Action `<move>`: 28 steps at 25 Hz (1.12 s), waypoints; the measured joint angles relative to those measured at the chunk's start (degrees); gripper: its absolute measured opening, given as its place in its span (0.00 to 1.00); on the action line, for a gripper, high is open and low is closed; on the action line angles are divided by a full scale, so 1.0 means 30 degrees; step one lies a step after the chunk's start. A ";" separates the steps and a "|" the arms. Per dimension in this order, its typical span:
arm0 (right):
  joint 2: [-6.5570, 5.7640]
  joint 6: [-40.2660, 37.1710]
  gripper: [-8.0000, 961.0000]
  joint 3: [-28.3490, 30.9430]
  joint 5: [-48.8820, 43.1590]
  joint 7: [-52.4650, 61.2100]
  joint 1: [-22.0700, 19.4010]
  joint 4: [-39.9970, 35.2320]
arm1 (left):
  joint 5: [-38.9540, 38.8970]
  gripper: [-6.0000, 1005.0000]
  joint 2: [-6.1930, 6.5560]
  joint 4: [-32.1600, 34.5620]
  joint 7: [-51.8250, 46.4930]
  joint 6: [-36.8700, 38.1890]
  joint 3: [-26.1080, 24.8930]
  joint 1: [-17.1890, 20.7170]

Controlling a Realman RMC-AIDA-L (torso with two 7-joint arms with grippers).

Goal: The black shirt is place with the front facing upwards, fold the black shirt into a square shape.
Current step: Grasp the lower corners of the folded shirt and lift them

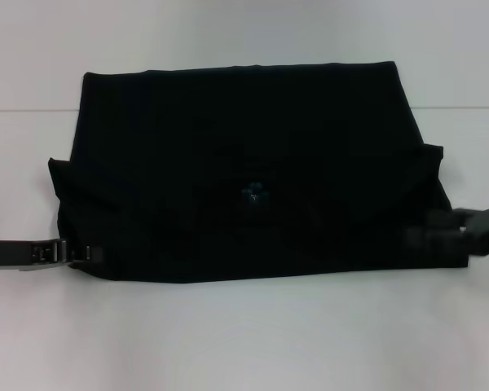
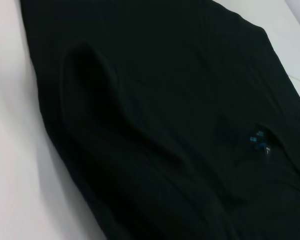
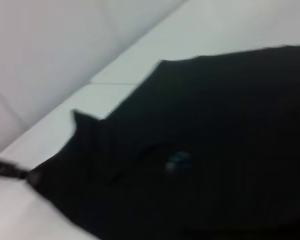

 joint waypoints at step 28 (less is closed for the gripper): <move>-0.0495 0.2199 0.91 -0.2053 -0.9630 1.3822 0.4589 -0.0998 | -0.0075 0.05 0.0147 -0.0115 -0.0039 0.0184 -0.0174 -0.0143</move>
